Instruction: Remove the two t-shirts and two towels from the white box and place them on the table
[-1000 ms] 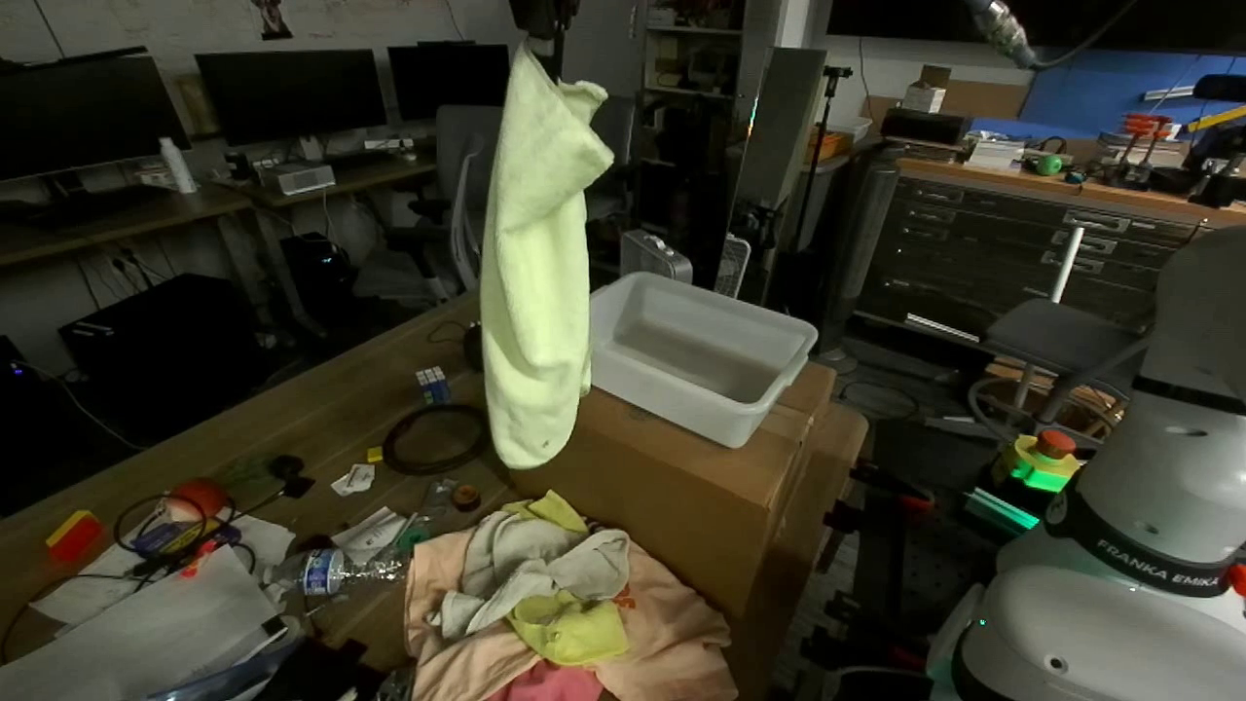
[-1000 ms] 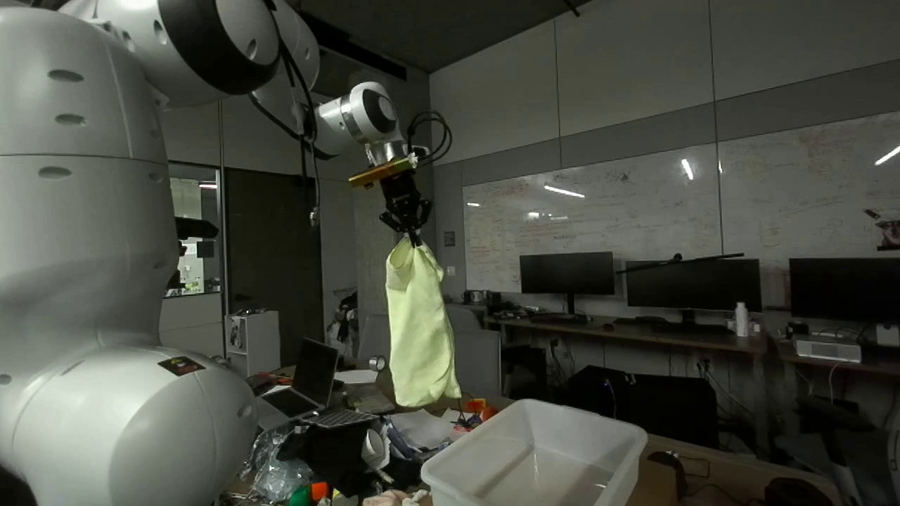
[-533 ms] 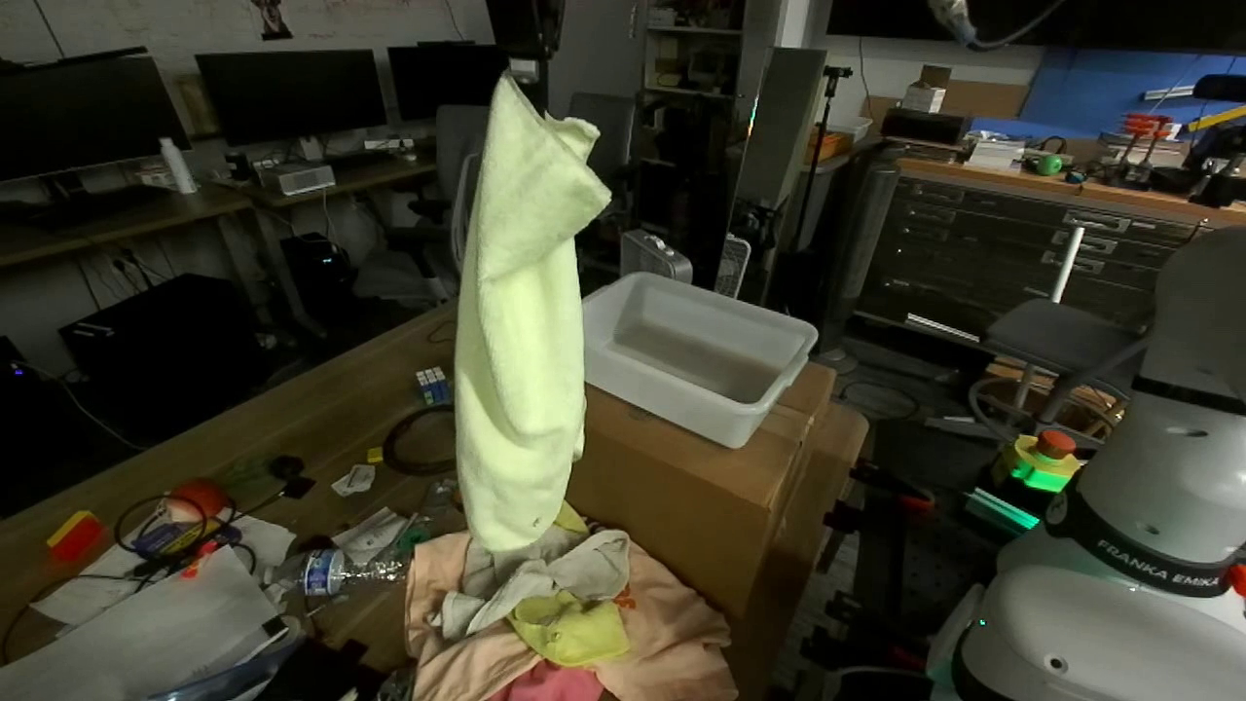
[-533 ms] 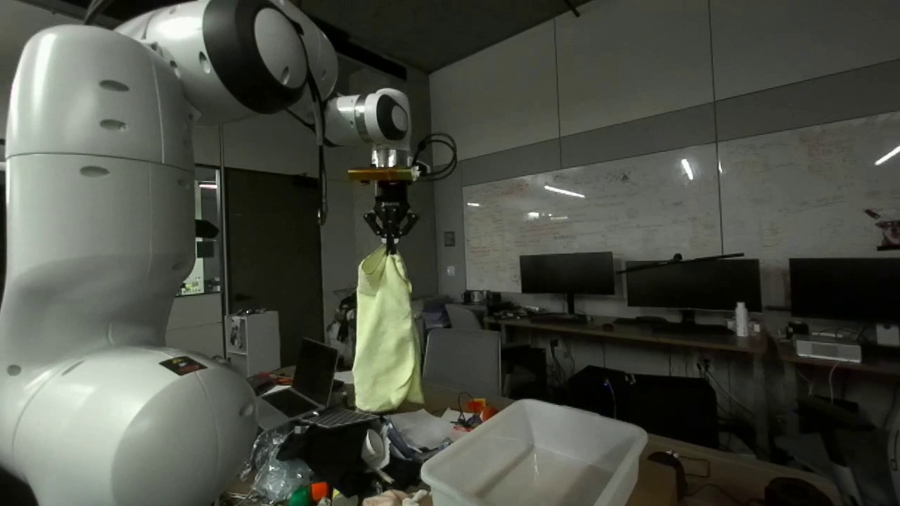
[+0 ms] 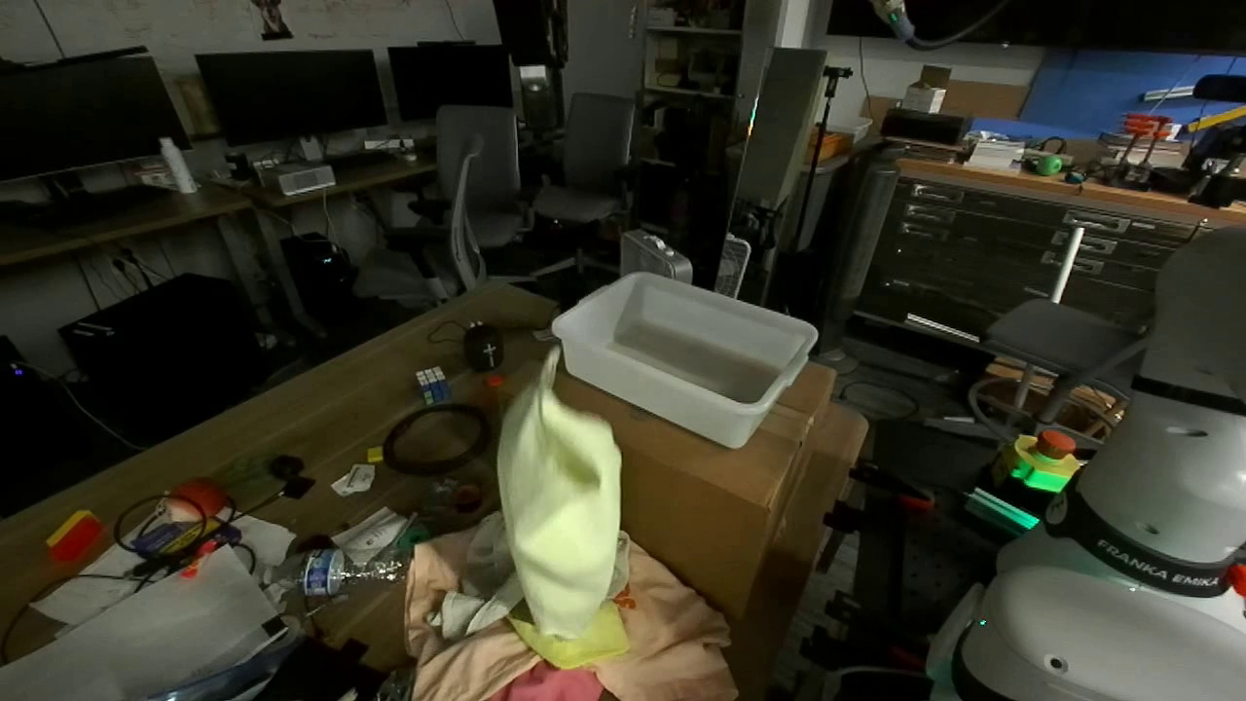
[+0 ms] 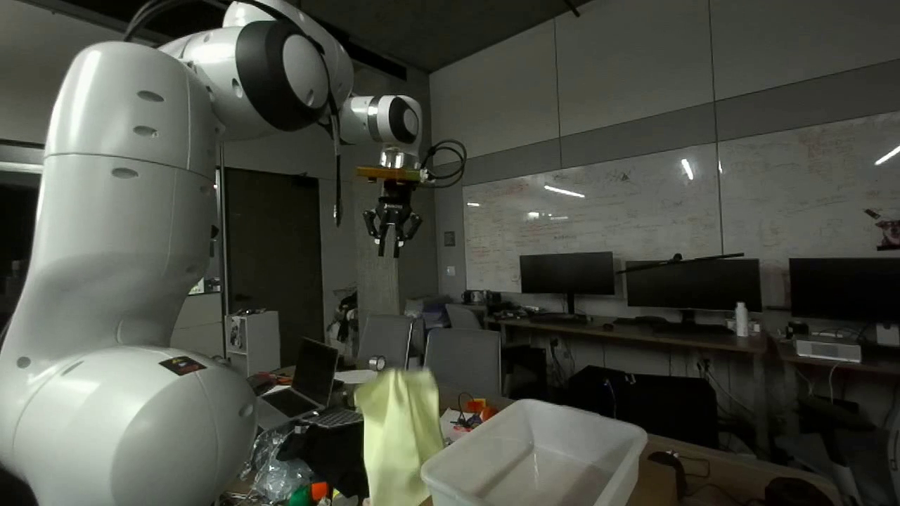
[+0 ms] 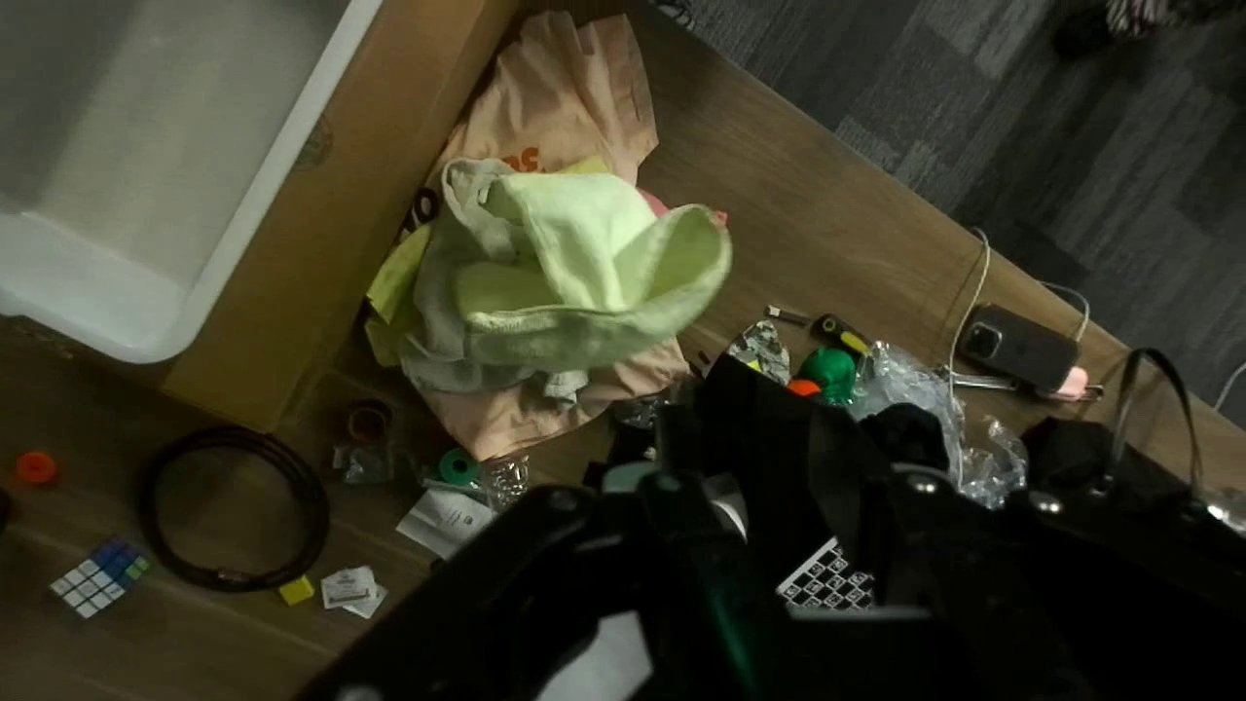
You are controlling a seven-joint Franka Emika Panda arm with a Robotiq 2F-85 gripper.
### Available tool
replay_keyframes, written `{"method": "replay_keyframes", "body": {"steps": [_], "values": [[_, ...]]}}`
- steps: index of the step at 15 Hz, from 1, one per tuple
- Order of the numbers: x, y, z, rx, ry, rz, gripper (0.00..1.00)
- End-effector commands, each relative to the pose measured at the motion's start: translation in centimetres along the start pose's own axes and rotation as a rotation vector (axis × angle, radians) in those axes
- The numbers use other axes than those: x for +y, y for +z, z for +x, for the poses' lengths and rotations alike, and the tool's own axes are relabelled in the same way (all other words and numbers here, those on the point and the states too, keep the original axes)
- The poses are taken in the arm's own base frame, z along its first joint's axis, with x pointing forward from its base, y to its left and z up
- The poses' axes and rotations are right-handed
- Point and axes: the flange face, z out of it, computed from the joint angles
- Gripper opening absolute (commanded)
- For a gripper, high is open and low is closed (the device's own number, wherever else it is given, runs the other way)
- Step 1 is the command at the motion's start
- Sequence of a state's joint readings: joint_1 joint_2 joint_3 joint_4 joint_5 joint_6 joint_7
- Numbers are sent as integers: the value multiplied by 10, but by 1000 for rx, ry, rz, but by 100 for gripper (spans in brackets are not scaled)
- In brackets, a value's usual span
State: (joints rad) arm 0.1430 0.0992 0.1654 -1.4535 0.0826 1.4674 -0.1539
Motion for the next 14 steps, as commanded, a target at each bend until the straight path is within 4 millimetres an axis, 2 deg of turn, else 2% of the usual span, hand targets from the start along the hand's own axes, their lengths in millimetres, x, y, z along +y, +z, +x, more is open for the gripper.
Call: {"method": "replay_keyframes", "body": {"steps": [1,3,5,9,14], "values": [[5,-11,3,-26,-35,3,68],[17,-8,1,-55,6,-41,84],[41,-1,-8,-114,51,-113,99],[92,18,-40,-227,143,-205,100],[147,39,-90,-278,244,-170,100]]}}
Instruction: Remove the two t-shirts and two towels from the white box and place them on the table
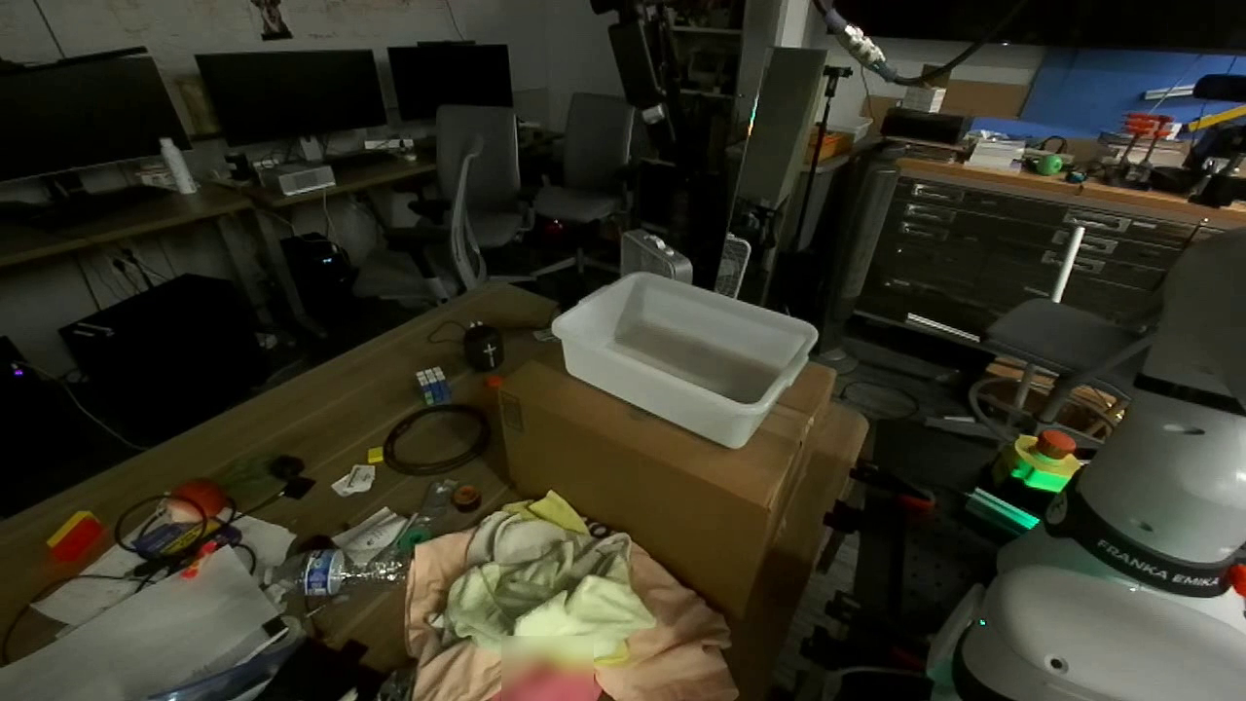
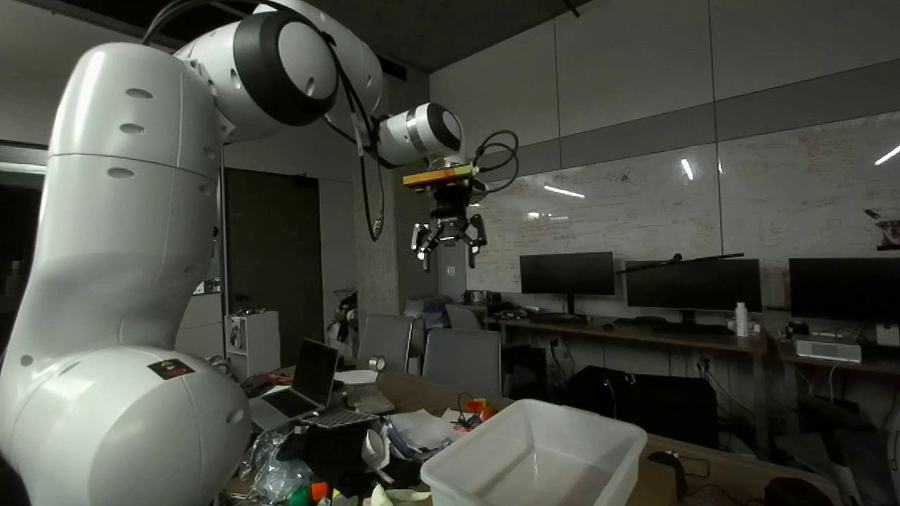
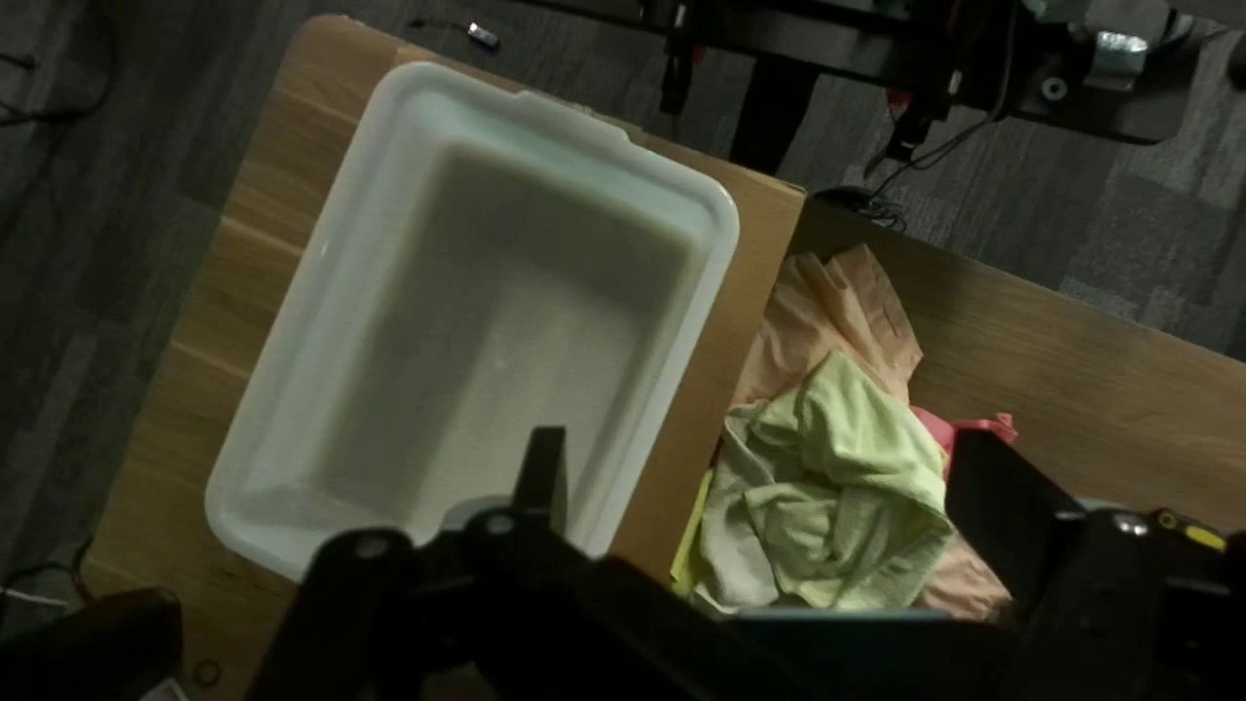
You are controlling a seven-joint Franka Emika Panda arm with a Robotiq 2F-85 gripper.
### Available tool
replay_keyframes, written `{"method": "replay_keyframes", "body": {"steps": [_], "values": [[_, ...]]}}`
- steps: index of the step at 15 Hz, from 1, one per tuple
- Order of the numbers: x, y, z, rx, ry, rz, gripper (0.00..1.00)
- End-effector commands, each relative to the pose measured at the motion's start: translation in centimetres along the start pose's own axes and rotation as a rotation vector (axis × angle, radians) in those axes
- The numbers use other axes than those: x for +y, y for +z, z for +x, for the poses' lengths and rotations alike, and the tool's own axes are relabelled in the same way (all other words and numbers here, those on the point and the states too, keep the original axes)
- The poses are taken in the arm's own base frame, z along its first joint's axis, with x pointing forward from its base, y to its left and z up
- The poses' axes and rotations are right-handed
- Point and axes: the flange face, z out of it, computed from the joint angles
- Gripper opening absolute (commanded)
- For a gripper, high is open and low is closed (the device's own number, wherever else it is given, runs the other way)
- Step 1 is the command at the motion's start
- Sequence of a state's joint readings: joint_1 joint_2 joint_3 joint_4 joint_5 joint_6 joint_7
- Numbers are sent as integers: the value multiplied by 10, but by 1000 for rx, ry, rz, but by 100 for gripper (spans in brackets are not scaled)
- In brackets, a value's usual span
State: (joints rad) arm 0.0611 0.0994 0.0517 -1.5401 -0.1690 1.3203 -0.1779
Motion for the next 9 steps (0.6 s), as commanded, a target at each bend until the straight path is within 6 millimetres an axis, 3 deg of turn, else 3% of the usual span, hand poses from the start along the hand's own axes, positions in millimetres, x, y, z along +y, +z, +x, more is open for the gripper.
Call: {"method": "replay_keyframes", "body": {"steps": [1,5,9], "values": [[30,21,-38,-15,47,24,100],[58,48,-72,-23,111,66,100],[72,62,-88,137,204,66,100]]}}
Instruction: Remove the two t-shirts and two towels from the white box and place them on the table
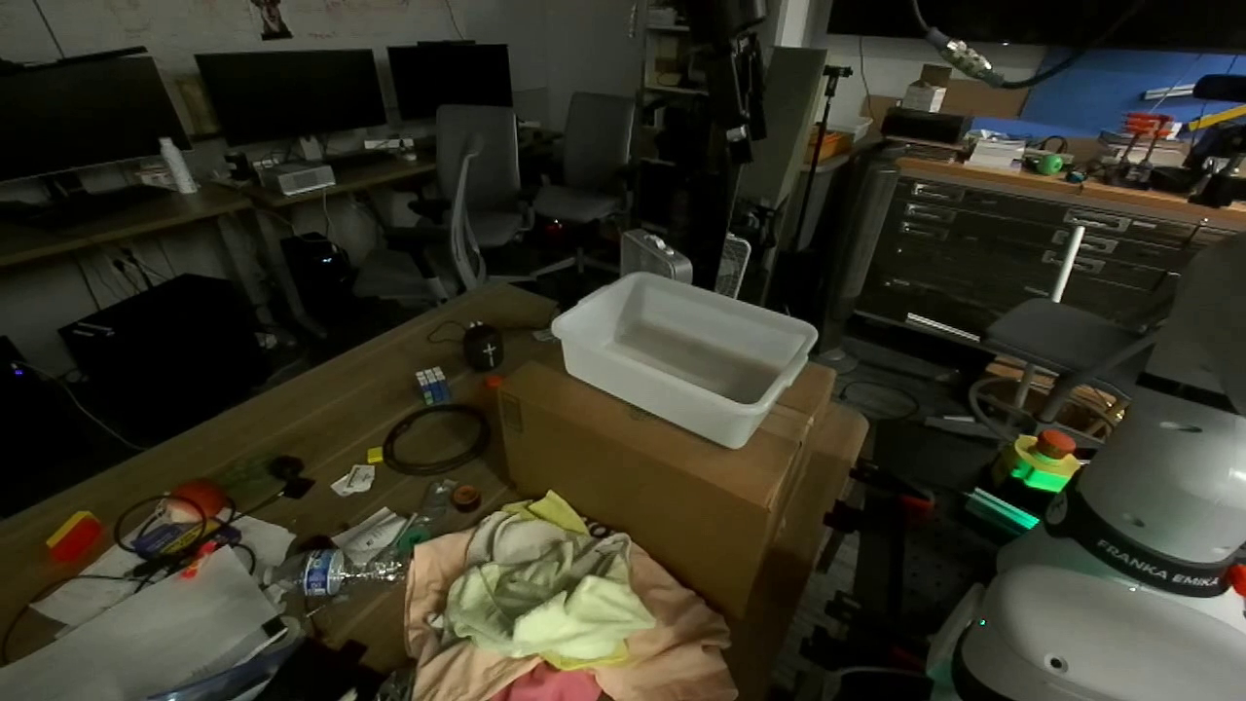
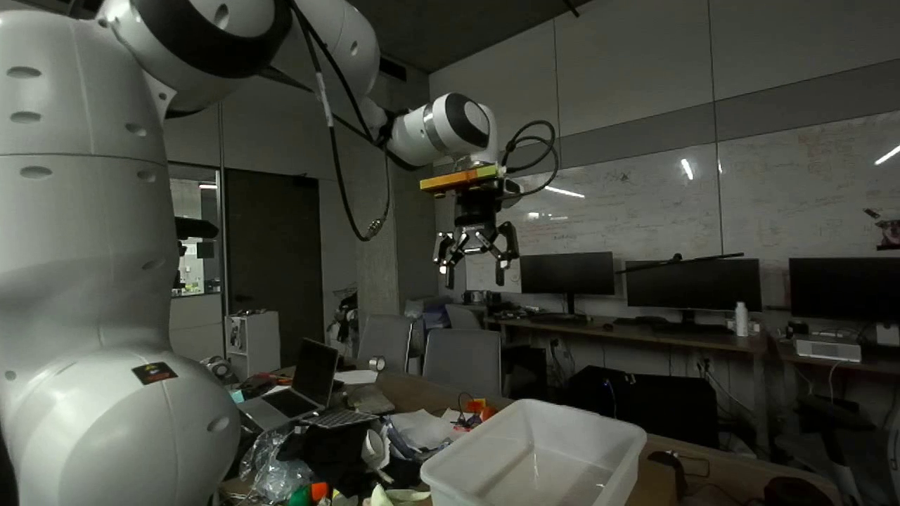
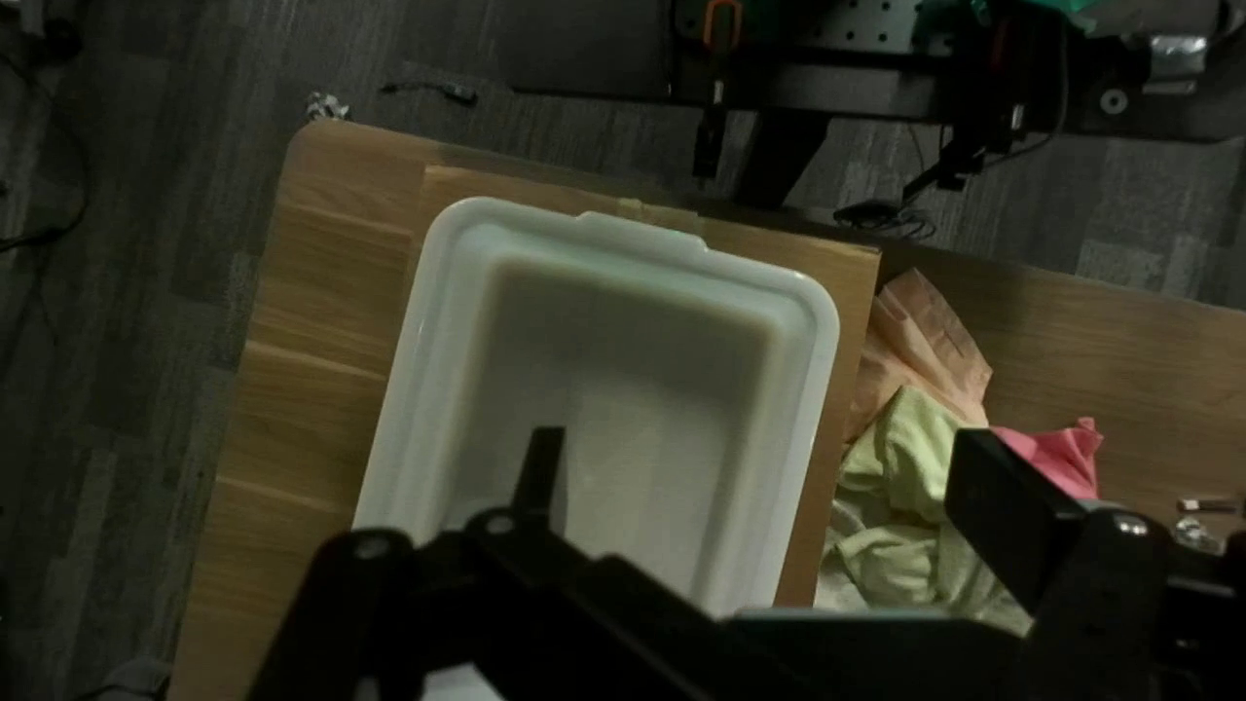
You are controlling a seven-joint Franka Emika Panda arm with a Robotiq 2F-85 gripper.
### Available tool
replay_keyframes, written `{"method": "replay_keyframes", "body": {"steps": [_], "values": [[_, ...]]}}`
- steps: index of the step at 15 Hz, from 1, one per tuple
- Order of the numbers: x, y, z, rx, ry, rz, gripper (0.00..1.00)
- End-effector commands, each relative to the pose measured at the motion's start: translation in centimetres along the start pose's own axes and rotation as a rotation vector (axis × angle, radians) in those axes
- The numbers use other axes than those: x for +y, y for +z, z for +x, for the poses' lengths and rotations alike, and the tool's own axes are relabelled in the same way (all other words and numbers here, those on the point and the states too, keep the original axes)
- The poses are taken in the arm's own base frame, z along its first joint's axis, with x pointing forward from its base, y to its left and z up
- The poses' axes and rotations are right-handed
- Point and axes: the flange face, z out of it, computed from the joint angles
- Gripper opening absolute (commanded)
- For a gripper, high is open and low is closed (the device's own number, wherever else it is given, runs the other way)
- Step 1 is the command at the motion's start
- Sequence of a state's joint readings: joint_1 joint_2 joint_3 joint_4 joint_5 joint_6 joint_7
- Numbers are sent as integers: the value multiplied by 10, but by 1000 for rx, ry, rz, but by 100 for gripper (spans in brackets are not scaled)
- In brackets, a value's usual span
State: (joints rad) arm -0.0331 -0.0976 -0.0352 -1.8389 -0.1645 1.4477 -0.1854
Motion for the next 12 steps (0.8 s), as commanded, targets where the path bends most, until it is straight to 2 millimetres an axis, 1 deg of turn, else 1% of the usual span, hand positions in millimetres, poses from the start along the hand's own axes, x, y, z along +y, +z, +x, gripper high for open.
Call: {"method": "replay_keyframes", "body": {"steps": [1,2,5,7,12], "values": [[8,7,-25,173,77,26,100],[11,9,-27,218,96,26,100],[24,7,-32,344,168,21,100],[29,11,-37,398,210,11,100],[41,23,-49,453,271,7,100]]}}
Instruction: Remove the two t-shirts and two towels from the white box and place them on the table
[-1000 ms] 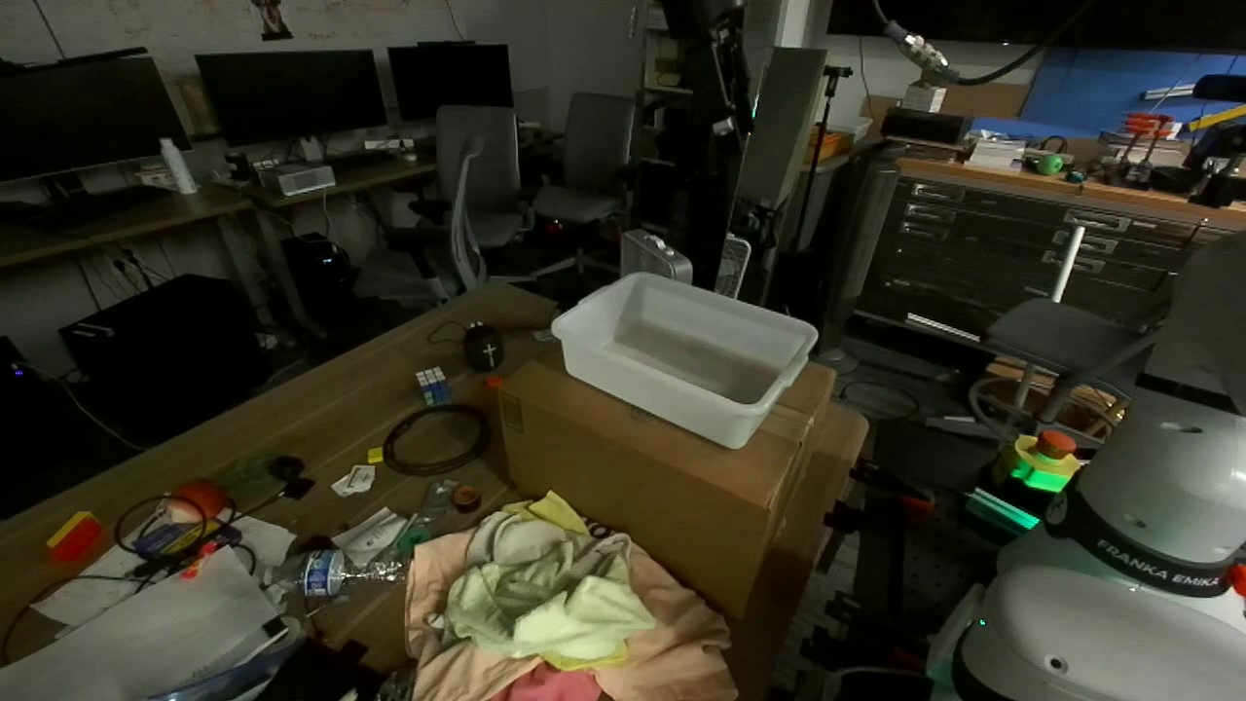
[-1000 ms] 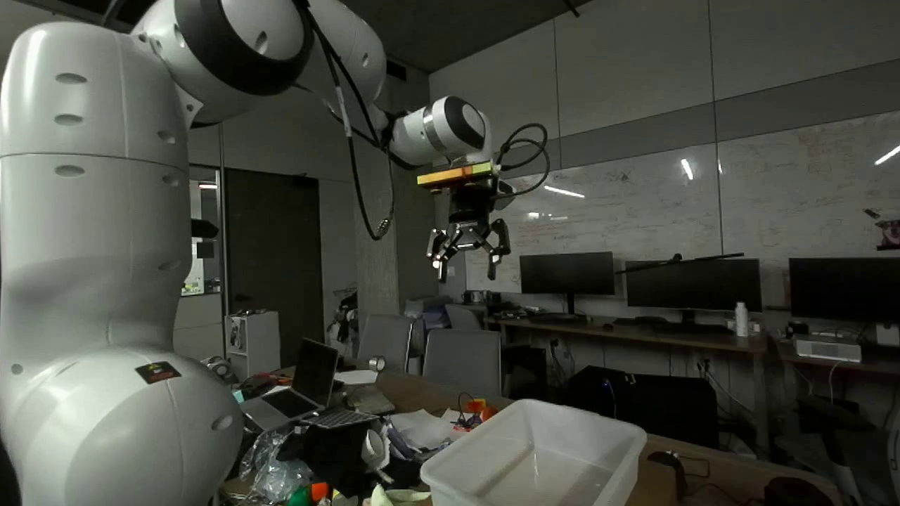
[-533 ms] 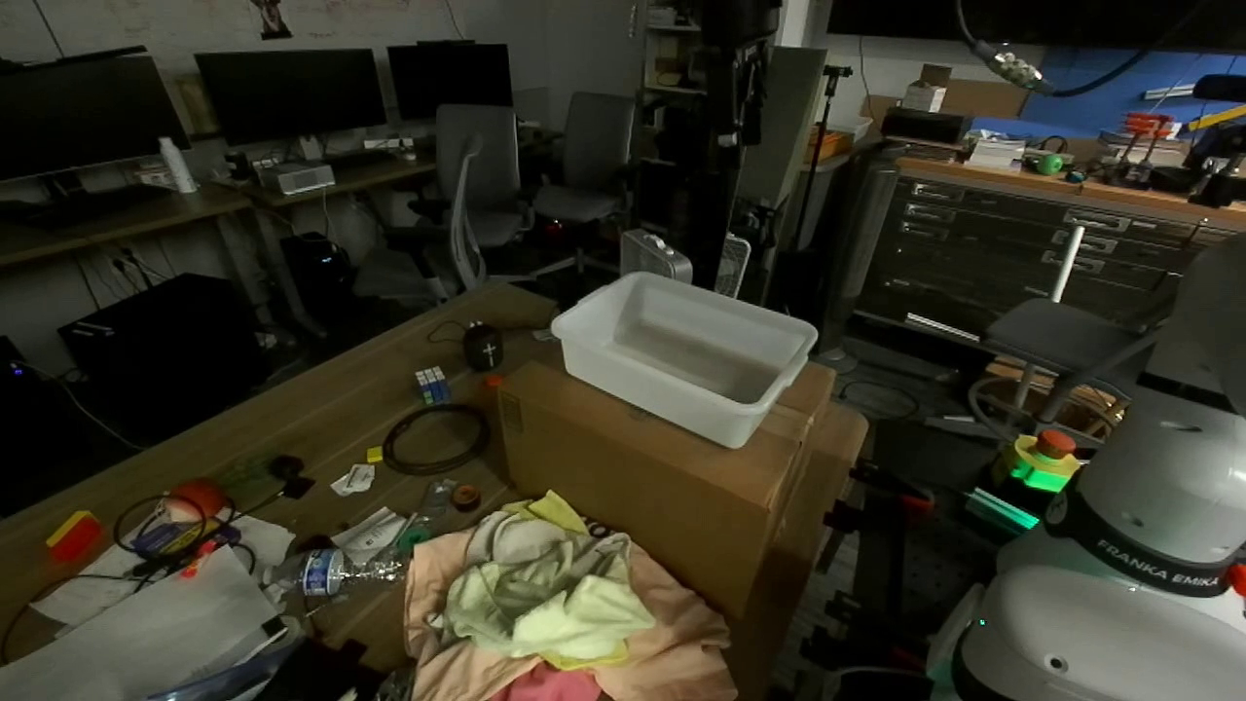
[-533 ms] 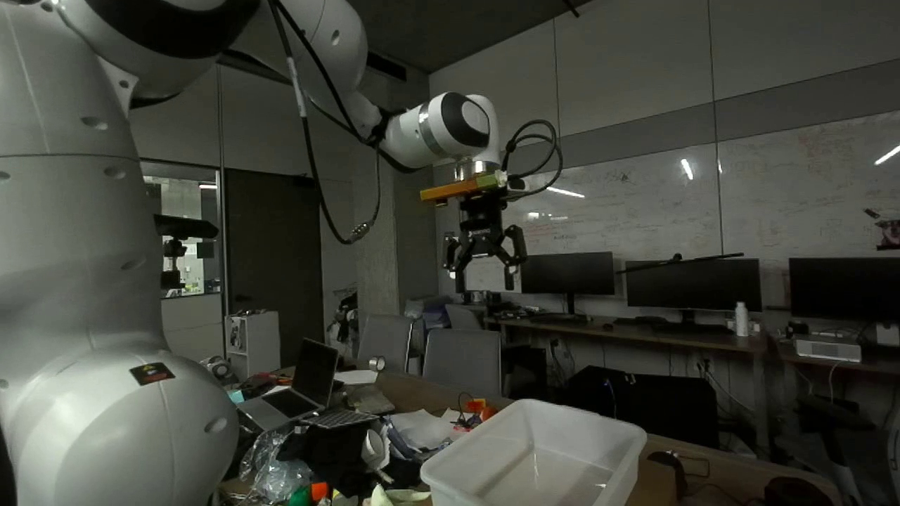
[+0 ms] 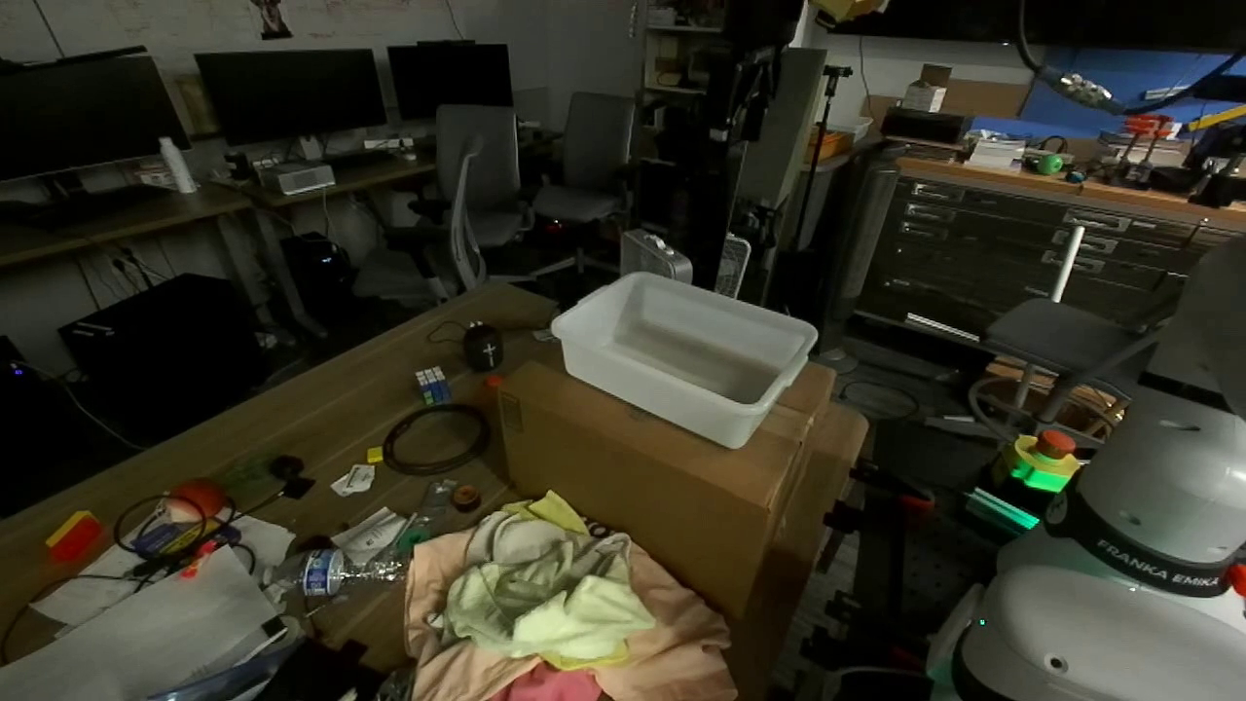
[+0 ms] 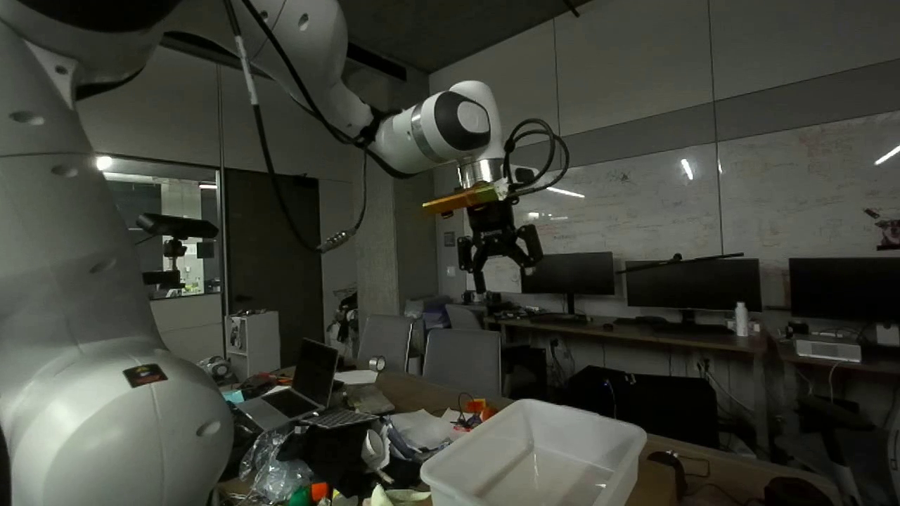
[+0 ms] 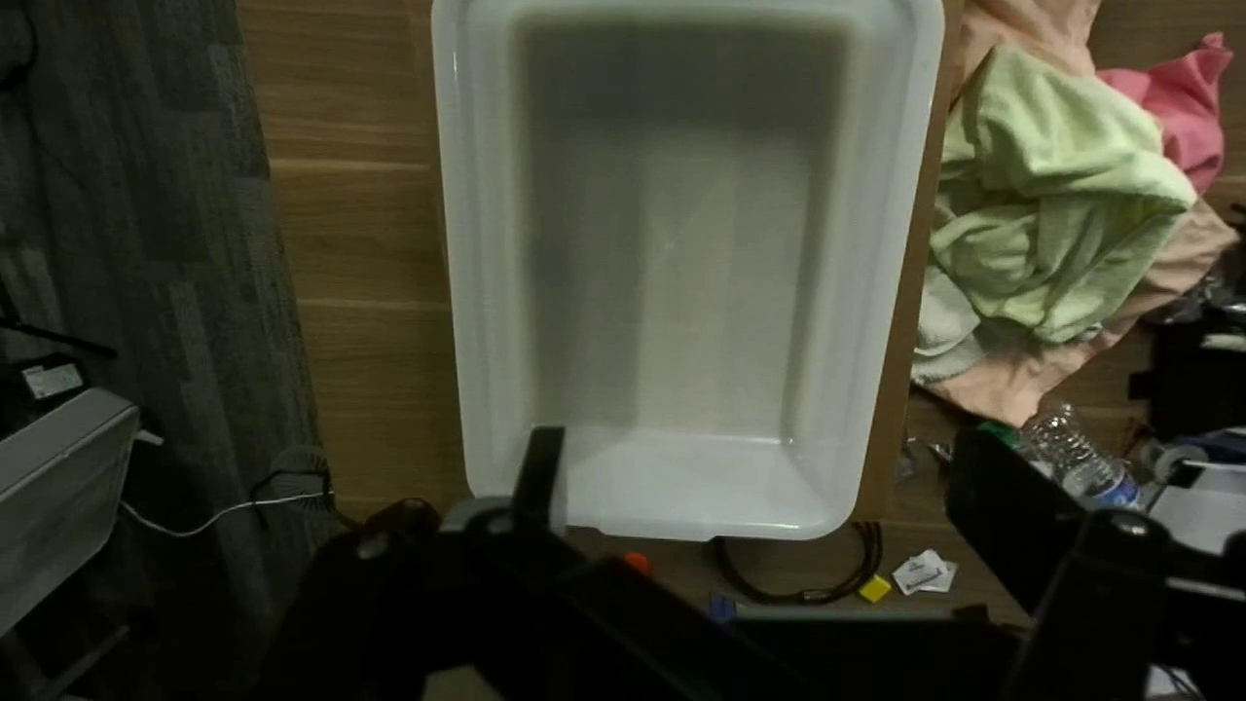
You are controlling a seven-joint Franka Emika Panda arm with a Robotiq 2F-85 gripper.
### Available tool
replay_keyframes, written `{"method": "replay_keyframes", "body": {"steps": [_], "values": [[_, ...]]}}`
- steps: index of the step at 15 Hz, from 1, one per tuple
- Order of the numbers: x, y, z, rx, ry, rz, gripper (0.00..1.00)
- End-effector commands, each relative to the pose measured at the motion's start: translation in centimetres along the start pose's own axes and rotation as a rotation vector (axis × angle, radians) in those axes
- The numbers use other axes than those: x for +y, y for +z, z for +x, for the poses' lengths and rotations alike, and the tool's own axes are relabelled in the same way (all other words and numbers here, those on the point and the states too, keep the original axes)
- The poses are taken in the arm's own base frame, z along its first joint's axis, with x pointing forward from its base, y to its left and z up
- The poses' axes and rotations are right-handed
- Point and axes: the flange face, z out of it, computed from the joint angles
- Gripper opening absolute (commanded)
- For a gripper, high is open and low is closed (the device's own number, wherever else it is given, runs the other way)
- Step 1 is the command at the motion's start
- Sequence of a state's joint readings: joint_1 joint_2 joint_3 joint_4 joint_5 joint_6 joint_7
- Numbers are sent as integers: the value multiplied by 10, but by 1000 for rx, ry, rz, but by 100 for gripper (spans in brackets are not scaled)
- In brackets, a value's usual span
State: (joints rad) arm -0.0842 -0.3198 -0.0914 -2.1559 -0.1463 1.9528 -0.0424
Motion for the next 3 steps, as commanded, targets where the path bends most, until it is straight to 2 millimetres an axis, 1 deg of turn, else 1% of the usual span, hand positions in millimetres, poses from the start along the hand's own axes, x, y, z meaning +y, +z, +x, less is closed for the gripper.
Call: {"method": "replay_keyframes", "body": {"steps": [1,2,3], "values": [[13,0,-15,58,52,3,100],[6,3,-5,13,23,0,100],[9,5,-7,19,31,1,100]]}}
